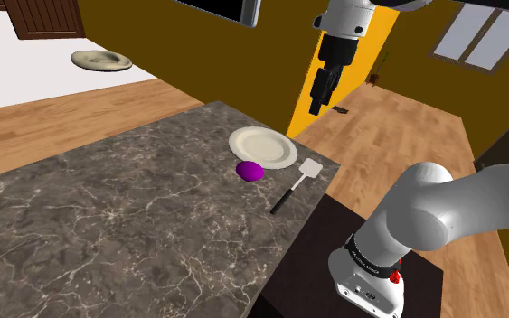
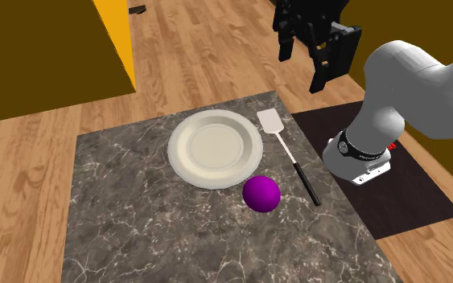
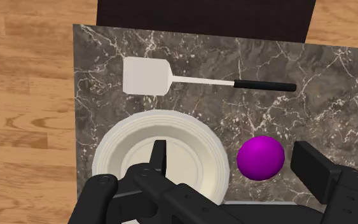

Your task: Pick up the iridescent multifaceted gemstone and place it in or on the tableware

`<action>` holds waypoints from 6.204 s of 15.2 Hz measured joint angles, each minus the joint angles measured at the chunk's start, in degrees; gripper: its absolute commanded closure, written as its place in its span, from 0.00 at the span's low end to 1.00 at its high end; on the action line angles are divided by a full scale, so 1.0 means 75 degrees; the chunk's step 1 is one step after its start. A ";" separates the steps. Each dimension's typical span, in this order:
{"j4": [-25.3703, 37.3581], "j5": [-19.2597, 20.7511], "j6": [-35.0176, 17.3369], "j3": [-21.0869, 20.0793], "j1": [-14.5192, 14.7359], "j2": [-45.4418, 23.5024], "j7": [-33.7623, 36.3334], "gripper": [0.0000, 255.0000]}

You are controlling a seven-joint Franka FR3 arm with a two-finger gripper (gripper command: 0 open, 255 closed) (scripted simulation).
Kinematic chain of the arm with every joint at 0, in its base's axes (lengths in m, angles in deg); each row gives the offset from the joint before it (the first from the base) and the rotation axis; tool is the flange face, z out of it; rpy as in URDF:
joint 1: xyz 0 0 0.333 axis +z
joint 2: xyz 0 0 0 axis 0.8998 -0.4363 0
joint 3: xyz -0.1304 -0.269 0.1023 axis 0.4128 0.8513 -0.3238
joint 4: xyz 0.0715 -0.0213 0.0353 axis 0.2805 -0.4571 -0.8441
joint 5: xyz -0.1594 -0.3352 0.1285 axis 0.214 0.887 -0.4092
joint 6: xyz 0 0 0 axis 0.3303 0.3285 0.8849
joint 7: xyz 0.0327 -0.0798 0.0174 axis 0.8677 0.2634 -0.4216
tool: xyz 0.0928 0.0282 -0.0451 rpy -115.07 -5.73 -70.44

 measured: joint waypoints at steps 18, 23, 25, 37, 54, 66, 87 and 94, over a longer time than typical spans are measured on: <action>-0.2878 -0.1087 -0.6187 -0.1488 0.0798 -0.1100 0.1219 0.00; -0.3086 -0.1149 -0.7267 -0.1677 0.0829 -0.1743 0.1326 0.00; -0.3136 -0.1153 -0.7499 -0.1708 0.0824 -0.1918 0.1337 0.00; -0.3199 -0.1149 -0.7918 -0.1751 0.0802 -0.2266 0.1344 1.00; -0.3809 -0.1059 -0.6041 -0.2697 0.0858 0.0126 0.3193 0.00; -0.4109 -0.1048 -0.6923 -0.2860 0.0734 -0.0464 0.3275 0.00; -0.3696 -0.0994 -0.5975 -0.2647 0.0759 0.0083 0.3149 0.00; -0.2640 0.0379 -0.4376 -0.6811 -0.1807 -0.0722 0.7623 0.00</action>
